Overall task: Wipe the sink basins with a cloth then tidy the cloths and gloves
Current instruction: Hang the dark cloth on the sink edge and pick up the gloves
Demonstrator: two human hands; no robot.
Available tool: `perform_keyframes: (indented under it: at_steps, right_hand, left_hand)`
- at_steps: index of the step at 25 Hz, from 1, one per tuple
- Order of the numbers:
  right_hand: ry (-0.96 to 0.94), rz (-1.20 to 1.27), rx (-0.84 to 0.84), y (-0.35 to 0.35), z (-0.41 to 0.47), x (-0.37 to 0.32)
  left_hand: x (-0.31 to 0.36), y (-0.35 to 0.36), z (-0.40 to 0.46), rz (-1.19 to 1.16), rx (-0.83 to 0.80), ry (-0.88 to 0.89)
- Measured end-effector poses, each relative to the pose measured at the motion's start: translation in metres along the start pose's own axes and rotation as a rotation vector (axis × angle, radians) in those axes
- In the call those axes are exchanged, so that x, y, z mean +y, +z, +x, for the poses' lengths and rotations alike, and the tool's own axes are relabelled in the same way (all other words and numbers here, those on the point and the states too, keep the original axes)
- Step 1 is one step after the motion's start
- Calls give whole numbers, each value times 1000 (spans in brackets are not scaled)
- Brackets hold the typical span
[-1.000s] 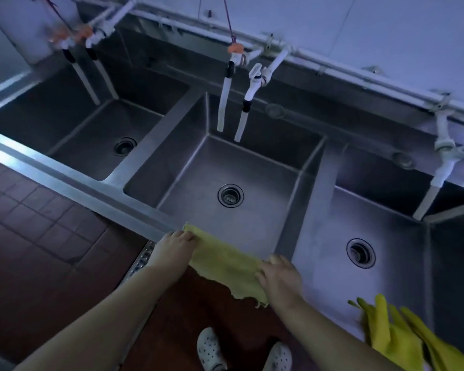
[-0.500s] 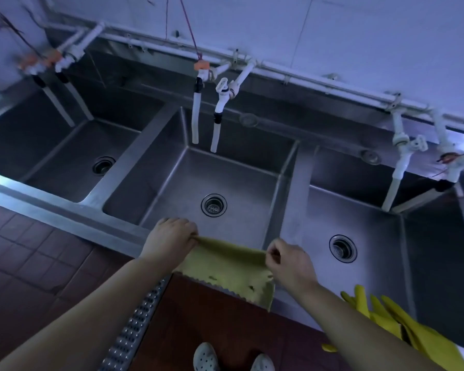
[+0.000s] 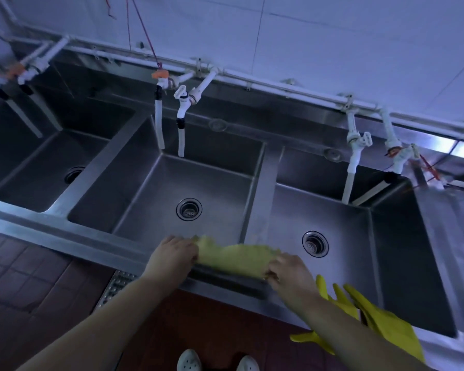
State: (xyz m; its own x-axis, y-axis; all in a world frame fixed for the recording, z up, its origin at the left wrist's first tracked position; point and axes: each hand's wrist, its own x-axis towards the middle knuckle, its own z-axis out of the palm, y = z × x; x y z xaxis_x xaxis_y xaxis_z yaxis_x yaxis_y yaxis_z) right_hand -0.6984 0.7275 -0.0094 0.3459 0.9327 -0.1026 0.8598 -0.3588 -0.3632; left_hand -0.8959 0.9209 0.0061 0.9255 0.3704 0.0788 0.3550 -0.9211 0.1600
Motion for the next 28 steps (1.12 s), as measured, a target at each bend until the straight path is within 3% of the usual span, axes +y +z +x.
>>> perform_keyframes:
  at_steps: [3, 7, 11, 14, 18, 21, 23, 25, 28]
  right_hand:
    - [-97, -51, -189, 33, -29, 5]
    - [-111, -37, -331, 48, -34, 6]
    - [-79, -18, -213, 41, -2, 6]
    - [-62, 66, -139, 40, 38, -3]
    - [-28, -12, -361, 53, 75, -15]
    - [30, 53, -353, 59, 82, -18]
    - [42, 97, -320, 59, 81, -18]
    - [42, 128, -296, 55, 77, -17]
    - [35, 208, -246, 46, 69, -14]
  left_hand:
    - [11, 37, -34, 27, -141, 29]
    - [17, 56, -55, 81, -76, -49]
    - [29, 56, -62, 90, -24, -176]
    - [46, 59, -70, -12, -12, -440]
    - [69, 65, -75, -138, -232, -845]
    - [88, 75, -67, -426, -333, -1008]
    - [99, 77, -55, -821, -339, -1190]
    - [109, 78, -46, -1247, -208, -1383]
    - [117, 75, -42, -1380, 1, -1498]
